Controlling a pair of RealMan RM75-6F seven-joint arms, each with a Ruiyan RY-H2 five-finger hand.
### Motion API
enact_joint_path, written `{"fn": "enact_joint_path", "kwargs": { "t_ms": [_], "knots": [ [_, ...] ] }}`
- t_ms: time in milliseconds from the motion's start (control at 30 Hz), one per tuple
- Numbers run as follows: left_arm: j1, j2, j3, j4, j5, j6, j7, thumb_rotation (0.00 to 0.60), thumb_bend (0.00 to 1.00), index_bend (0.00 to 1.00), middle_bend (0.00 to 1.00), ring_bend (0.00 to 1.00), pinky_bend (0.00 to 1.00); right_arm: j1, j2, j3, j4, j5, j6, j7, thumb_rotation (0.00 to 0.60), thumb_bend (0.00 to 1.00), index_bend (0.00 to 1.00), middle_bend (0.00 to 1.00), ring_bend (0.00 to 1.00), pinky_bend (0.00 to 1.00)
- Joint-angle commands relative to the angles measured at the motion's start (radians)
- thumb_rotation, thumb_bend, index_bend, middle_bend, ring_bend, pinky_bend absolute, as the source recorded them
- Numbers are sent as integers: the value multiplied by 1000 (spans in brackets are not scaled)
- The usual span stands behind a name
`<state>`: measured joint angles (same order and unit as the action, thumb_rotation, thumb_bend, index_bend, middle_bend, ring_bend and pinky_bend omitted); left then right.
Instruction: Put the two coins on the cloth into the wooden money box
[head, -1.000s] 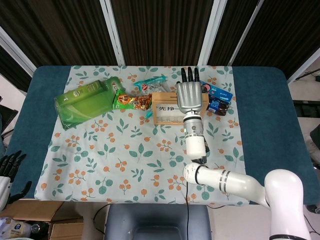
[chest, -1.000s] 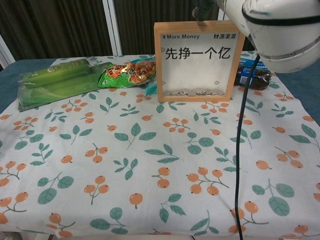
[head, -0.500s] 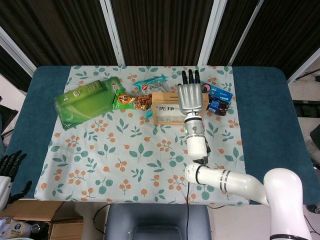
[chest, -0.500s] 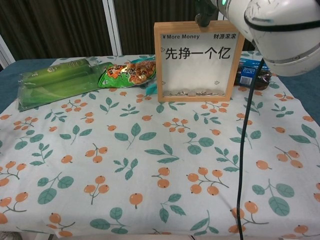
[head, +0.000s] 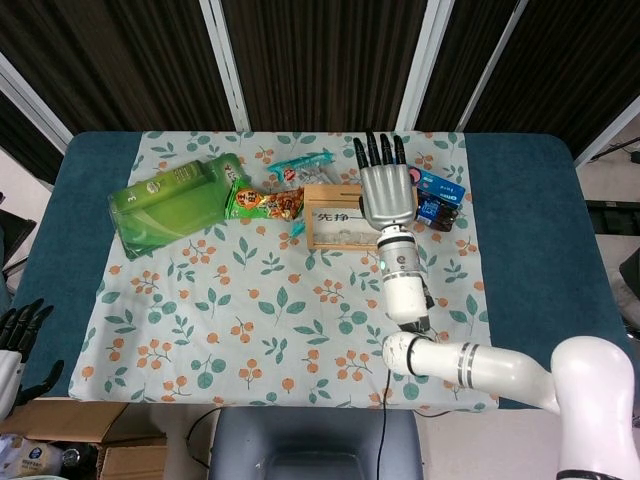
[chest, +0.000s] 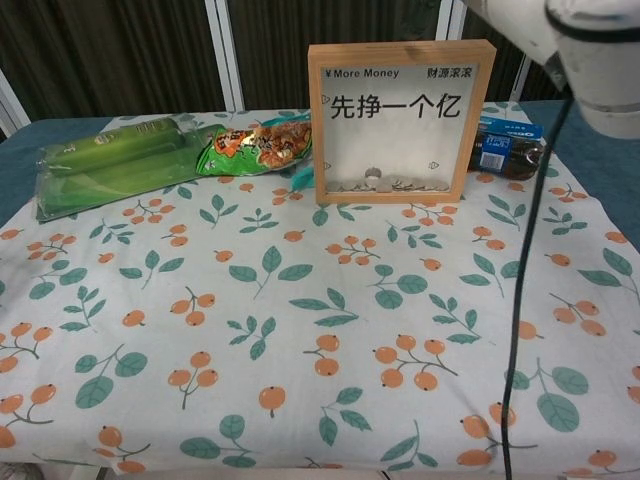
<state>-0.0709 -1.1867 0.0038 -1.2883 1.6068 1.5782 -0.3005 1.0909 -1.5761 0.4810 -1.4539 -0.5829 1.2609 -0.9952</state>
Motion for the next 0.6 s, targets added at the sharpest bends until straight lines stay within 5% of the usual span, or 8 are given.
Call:
{"fn": "enact_joint_path", "kwargs": {
  "t_ms": [33,200,333,467,600],
  "knots": [
    [-2,3,-1,-5,5,3,5,600,370,0,0,0,32,-157,163,-93,-229,-174,110,105,600,471,0,34,0,0],
    [-3,13,-1,-28,12,9,26,600,370,0,0,0,32,-444,401,-340,-470,-475,227,341,600,411,0,7,0,0],
    [1,24,0,-54,17,20,51,600,370,0,0,0,32,-649,495,-547,-464,-667,291,535,600,325,0,0,0,0],
    [7,31,3,-71,15,23,74,600,370,0,0,0,32,-805,410,-627,-286,-782,404,669,600,322,0,0,0,0],
    [12,31,3,-75,10,24,93,600,370,0,0,0,31,-888,323,-626,-163,-802,452,717,600,322,0,0,0,0]
  ]
}}
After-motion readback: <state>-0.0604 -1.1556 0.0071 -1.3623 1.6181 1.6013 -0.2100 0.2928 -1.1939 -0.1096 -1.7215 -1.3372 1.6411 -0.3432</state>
